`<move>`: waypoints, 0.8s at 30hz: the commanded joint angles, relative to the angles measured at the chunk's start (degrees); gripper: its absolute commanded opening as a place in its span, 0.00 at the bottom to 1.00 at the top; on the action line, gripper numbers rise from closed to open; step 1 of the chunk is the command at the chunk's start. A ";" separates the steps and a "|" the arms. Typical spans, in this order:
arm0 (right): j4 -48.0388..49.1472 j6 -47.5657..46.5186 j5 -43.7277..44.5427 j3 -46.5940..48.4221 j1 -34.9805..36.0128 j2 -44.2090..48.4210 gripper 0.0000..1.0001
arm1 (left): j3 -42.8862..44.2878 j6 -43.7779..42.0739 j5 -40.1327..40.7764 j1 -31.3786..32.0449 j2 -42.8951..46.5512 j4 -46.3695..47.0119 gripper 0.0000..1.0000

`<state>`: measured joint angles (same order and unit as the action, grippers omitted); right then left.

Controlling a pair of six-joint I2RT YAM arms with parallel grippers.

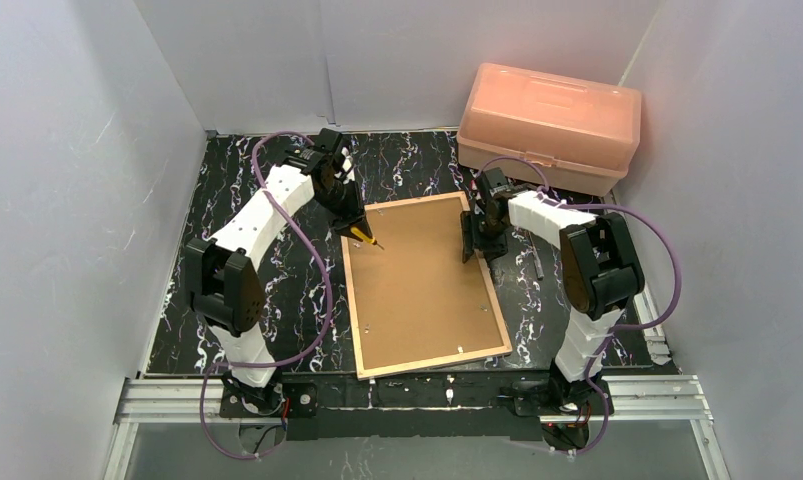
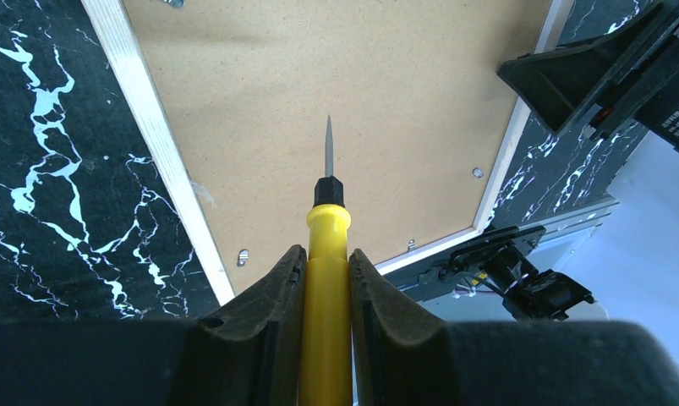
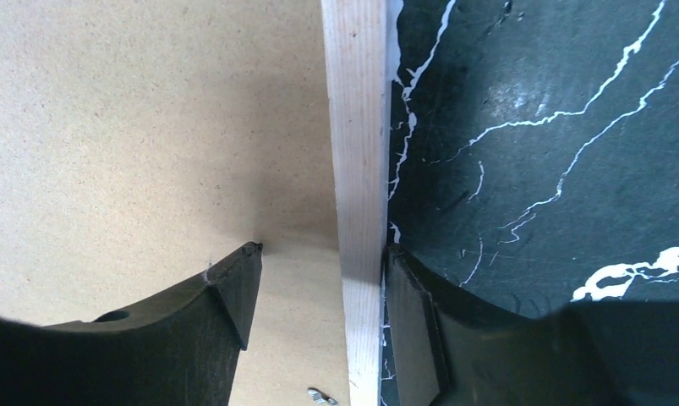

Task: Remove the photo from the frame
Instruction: Adjust the photo frame at the center of the board.

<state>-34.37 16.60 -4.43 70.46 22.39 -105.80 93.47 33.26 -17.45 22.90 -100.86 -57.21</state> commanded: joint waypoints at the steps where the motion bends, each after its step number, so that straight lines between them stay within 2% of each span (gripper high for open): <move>1: -0.90 0.16 0.26 2.05 0.79 1.96 0.65 | -0.94 0.76 -2.08 0.26 1.67 0.06 0.00; 8: -1.60 -0.01 2.05 3.00 0.76 6.57 0.69 | -3.82 2.22 -2.55 0.30 3.71 1.73 0.00; 15: -2.73 -0.29 4.16 3.74 0.64 4.47 0.70 | -4.94 2.69 -2.92 0.58 4.72 2.10 0.00; 20: -1.77 -0.22 3.80 4.37 0.55 2.52 0.65 | -5.17 2.69 -2.60 0.67 5.53 2.10 0.00; 24: -1.25 -0.19 3.30 5.03 0.56 0.35 0.56 | -4.53 2.44 -2.63 0.71 5.49 2.10 0.00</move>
<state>-36.05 16.49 -1.26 72.88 23.00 -103.28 88.53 36.01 -18.92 23.18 -98.80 -54.33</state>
